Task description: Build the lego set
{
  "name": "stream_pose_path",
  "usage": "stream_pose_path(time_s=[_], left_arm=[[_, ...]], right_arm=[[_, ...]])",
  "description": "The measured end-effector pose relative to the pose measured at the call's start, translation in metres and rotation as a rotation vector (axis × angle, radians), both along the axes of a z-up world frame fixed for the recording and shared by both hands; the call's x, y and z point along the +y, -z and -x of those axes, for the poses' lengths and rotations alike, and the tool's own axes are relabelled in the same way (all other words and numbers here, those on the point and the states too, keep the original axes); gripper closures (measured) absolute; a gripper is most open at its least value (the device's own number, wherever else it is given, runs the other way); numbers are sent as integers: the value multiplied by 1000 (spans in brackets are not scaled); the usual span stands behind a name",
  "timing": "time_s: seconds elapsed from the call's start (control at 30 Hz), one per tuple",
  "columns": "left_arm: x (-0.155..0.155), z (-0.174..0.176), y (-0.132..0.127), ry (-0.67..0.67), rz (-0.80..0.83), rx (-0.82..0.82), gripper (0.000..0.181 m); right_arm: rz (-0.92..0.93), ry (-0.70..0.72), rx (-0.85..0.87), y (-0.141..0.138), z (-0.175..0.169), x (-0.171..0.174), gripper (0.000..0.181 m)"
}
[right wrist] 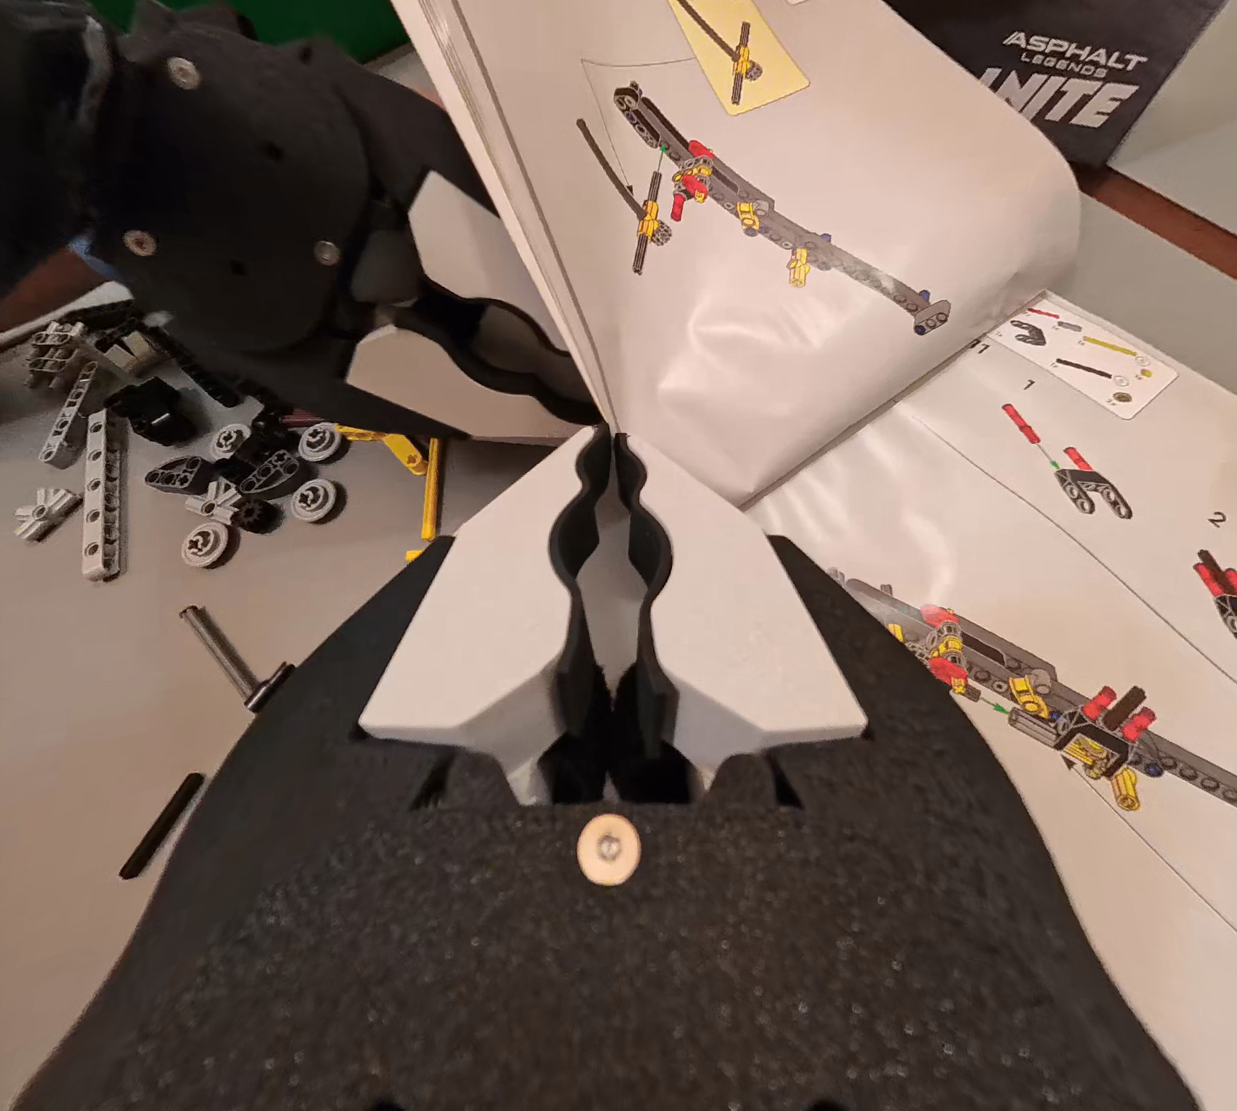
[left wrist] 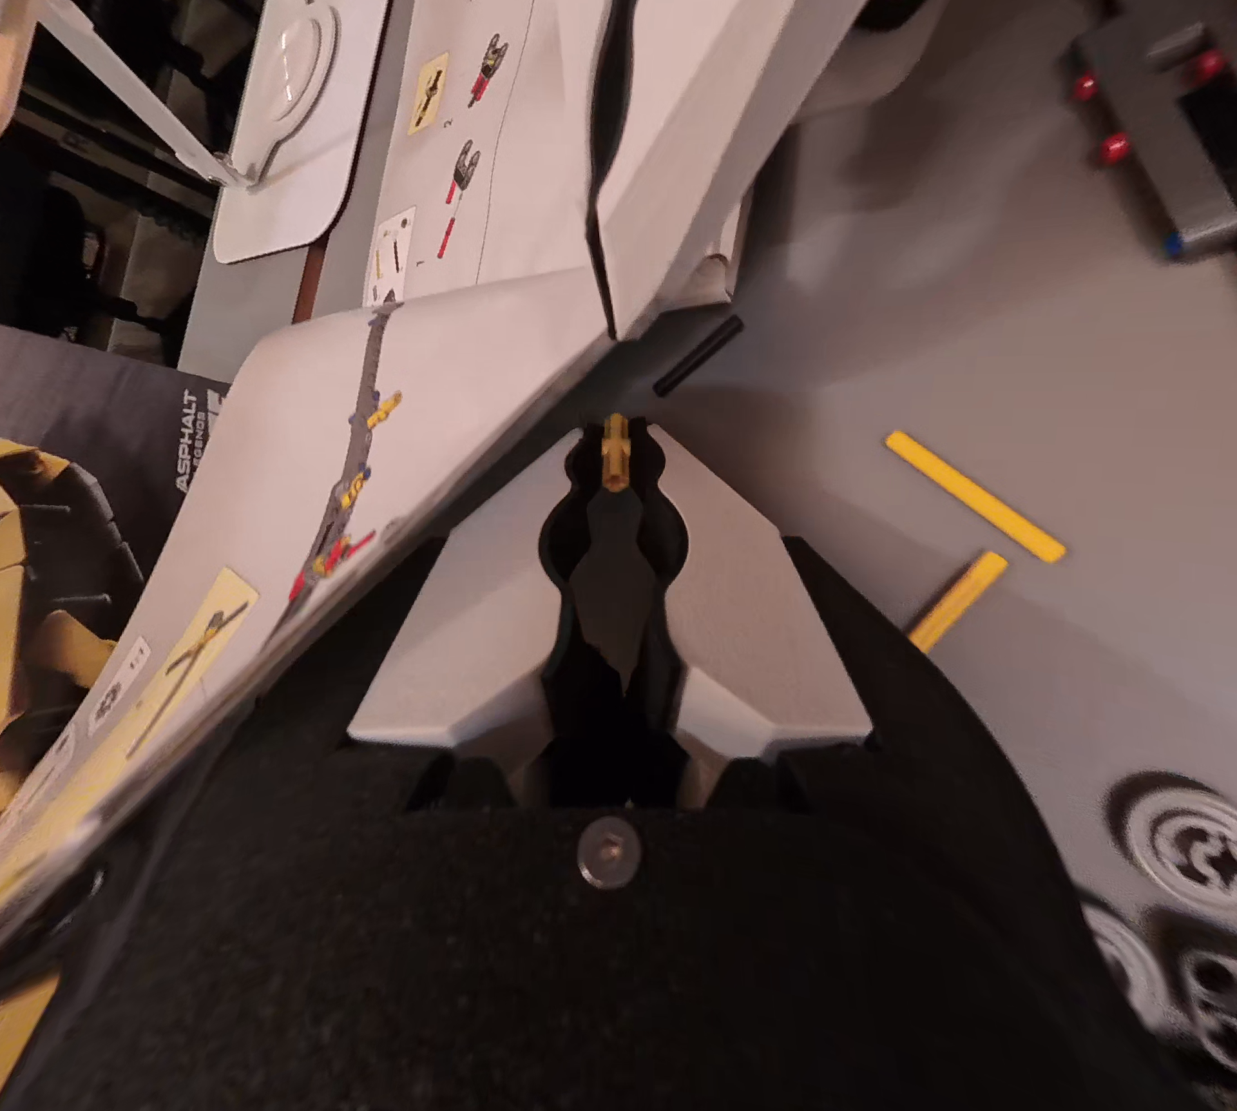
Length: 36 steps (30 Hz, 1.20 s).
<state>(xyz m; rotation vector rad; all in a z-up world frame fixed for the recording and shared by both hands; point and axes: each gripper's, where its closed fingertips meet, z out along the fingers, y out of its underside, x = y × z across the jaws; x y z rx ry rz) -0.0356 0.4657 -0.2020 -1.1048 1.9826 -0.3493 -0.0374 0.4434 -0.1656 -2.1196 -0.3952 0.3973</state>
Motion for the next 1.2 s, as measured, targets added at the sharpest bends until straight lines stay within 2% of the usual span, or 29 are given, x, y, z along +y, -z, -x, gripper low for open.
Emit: stream_pose_path(time_s=[0.13,0.23,0.33,0.5,0.67,0.77,0.83,0.93,1.07,1.2], left_arm=[[-1,-12,5,57,-22,15,175],[-14,-17,8,132,41,22,175],[-34,-11,9,207,127,51,175],[-55,8,5,238,146,61,175],[-59,28,-16,146,141,11,175],[-55,40,-27,49,163,-31,175],[-55,44,-36,-21,222,-80,175],[-56,50,-53,-96,321,-173,175],[-68,57,-66,-36,462,-256,175],[-55,62,-71,-30,613,-301,175]], right_arm=[[2,-5,31,-2,1,1,181],[7,-12,59,-4,0,0,181],[20,-24,55,-1,0,-2,181],[42,-65,15,5,4,-7,180],[28,-115,-57,-7,-9,-28,173],[78,-181,-234,12,-21,-52,163],[65,-204,-328,20,-22,-51,158],[64,-242,-304,26,-12,-47,159],[108,-246,-313,39,-15,-44,163],[120,-266,-331,47,-12,-39,167]])
